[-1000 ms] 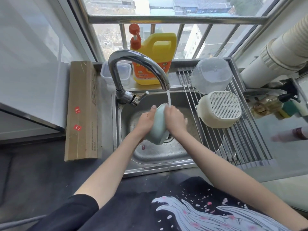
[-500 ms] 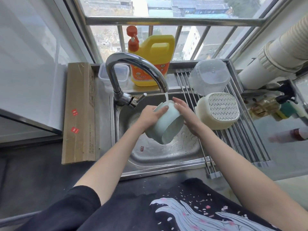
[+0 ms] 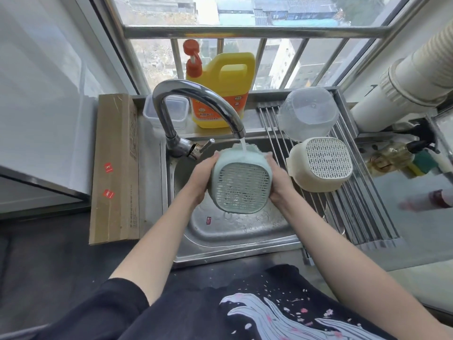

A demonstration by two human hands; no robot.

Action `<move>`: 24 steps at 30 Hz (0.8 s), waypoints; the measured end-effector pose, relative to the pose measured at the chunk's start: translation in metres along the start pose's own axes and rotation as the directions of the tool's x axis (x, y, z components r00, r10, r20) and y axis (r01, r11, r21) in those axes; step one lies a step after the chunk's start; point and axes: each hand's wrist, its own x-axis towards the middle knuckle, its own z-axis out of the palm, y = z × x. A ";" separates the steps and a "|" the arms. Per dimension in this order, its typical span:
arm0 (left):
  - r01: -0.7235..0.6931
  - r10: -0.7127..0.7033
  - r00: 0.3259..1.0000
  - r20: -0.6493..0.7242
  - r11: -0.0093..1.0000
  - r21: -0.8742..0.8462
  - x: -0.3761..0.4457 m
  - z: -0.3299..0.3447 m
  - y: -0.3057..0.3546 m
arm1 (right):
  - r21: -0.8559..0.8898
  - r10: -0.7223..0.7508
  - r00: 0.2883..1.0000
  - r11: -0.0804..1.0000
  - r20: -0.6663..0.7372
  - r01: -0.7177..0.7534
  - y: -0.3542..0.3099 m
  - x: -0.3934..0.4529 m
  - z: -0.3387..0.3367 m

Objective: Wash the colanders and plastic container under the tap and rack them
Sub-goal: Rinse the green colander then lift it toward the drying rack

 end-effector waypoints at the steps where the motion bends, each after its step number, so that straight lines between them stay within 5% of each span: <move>1: 0.000 0.000 1.000 -0.028 1.000 -0.002 0.000 -0.001 -0.005 | 0.020 0.037 0.999 0.999 -0.011 -0.037 0.005 -0.004 0.002; 5: 0.115 -0.114 0.991 -0.071 0.993 0.004 -0.012 -0.001 -0.016 | 0.196 0.189 0.982 0.963 0.006 -0.186 0.009 -0.017 0.000; 8: 0.118 -0.091 0.990 0.108 0.953 -0.280 -0.019 0.011 -0.025 | 0.347 0.264 0.964 0.907 -0.024 -0.240 0.011 -0.015 -0.001; 13: 0.102 -0.058 0.994 0.098 0.831 -0.547 -0.024 0.023 -0.012 | 0.503 0.457 0.889 0.772 -0.016 -0.388 0.027 -0.012 0.003; 18: 0.188 -0.149 0.982 0.116 0.800 -0.569 -0.033 0.024 -0.019 | 0.657 0.355 0.934 0.699 0.024 -0.283 0.029 -0.016 0.020; 24: 0.146 -0.281 0.948 -0.150 0.802 -0.580 -0.021 0.032 -0.010 | 0.539 0.327 0.938 0.773 0.113 -0.334 0.016 -0.029 0.016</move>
